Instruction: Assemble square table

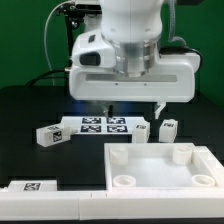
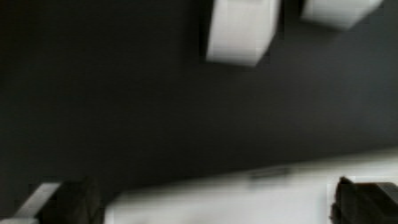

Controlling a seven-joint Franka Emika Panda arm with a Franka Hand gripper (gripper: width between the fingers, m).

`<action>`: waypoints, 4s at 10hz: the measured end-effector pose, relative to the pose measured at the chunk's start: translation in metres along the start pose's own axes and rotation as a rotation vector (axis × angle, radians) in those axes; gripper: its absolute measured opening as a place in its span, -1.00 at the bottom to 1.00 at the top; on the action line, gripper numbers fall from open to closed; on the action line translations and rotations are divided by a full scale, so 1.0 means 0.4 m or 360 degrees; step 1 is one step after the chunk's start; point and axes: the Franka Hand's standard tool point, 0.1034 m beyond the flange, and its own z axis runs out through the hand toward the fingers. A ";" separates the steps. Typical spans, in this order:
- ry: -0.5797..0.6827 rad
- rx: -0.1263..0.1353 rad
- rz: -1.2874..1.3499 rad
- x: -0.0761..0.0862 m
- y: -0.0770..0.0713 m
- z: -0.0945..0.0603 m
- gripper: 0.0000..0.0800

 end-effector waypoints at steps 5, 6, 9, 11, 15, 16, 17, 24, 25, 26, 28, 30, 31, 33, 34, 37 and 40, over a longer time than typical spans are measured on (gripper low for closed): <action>-0.0450 -0.0011 0.0097 -0.008 0.017 0.046 0.62; -0.0493 0.0031 0.0135 -0.017 0.012 0.077 0.62; -0.0515 0.0070 0.0160 -0.021 0.013 0.092 0.62; -0.0515 0.0071 0.0161 -0.020 0.014 0.093 0.62; -0.0766 0.0212 0.0243 -0.039 0.000 0.139 0.62; -0.0761 0.0211 0.0244 -0.039 0.001 0.139 0.62; -0.0762 0.0212 0.0245 -0.039 0.002 0.139 0.62; -0.0802 0.0226 0.0327 -0.060 0.002 0.235 0.62; -0.0804 0.0226 0.0327 -0.061 0.003 0.236 0.62; -0.0804 0.0227 0.0328 -0.061 0.004 0.236 0.62; -0.0804 0.0228 0.0328 -0.061 0.004 0.236 -0.10; -0.0781 0.0229 0.0325 -0.057 0.005 0.224 -0.29; -0.0788 0.0233 0.0317 -0.053 0.009 0.196 -0.29; -0.0636 0.0235 0.0272 -0.012 0.027 0.065 -0.29; -0.0483 0.0222 0.0234 -0.009 0.013 -0.022 -0.29; -0.0114 0.0176 0.0179 -0.010 -0.019 -0.063 -0.29; 0.0256 0.0146 0.0149 0.011 -0.071 -0.097 -0.29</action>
Offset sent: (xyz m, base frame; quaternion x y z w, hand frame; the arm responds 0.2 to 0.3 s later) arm 0.0000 0.0000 0.0000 0.0000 -0.1938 0.0000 0.9810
